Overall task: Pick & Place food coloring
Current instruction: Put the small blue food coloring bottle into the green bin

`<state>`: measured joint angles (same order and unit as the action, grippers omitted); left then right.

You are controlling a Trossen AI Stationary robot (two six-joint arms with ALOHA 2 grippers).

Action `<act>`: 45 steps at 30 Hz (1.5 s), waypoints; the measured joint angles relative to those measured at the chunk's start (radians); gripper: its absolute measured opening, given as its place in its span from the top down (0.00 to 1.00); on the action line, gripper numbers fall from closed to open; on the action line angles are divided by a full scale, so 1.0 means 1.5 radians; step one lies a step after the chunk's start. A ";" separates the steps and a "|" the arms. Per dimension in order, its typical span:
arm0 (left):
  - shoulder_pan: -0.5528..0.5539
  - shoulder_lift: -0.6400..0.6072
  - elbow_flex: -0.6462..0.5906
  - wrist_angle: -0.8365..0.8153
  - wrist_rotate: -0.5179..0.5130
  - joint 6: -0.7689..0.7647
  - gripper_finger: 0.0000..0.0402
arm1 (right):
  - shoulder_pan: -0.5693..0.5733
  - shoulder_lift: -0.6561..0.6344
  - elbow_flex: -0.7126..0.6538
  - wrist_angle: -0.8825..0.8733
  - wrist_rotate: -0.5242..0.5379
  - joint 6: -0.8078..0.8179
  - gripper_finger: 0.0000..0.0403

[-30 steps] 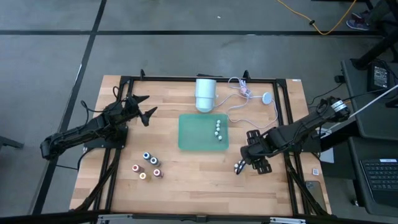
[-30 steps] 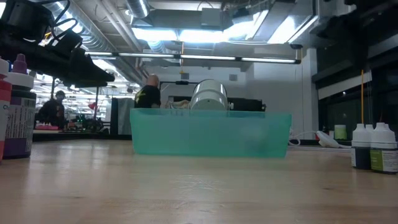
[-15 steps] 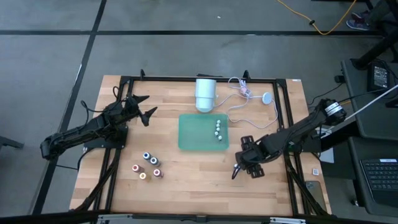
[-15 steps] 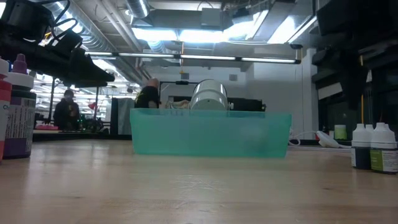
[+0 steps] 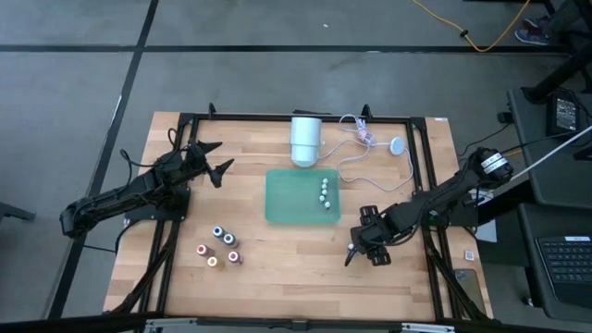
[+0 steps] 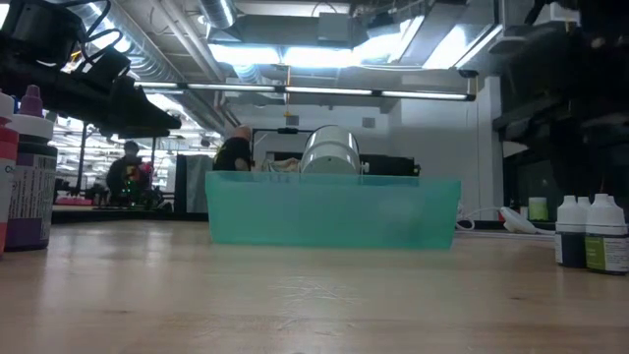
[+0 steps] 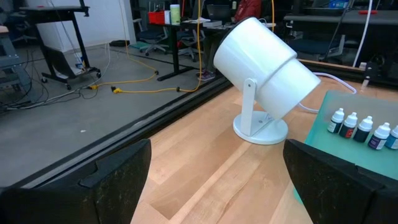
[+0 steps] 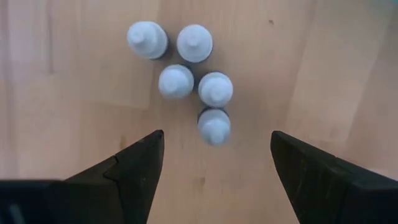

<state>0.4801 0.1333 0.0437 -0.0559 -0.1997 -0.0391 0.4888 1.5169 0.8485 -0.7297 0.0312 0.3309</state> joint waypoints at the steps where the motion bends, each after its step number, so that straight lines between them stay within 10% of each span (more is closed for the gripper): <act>1: 0.000 0.000 0.000 0.000 0.000 0.000 0.10 | 0.000 0.004 -0.002 0.008 0.000 0.000 0.27; 12: 0.000 0.000 0.000 0.000 0.000 0.000 0.10 | 0.000 0.011 -0.003 0.022 0.000 -0.017 0.29; 45: 0.000 0.000 0.000 0.000 0.000 0.000 0.10 | 0.000 0.012 -0.003 0.046 0.001 0.005 0.81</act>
<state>0.4801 0.1333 0.0437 -0.0559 -0.1997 -0.0391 0.4889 1.5345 0.8448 -0.6613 0.0326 0.3378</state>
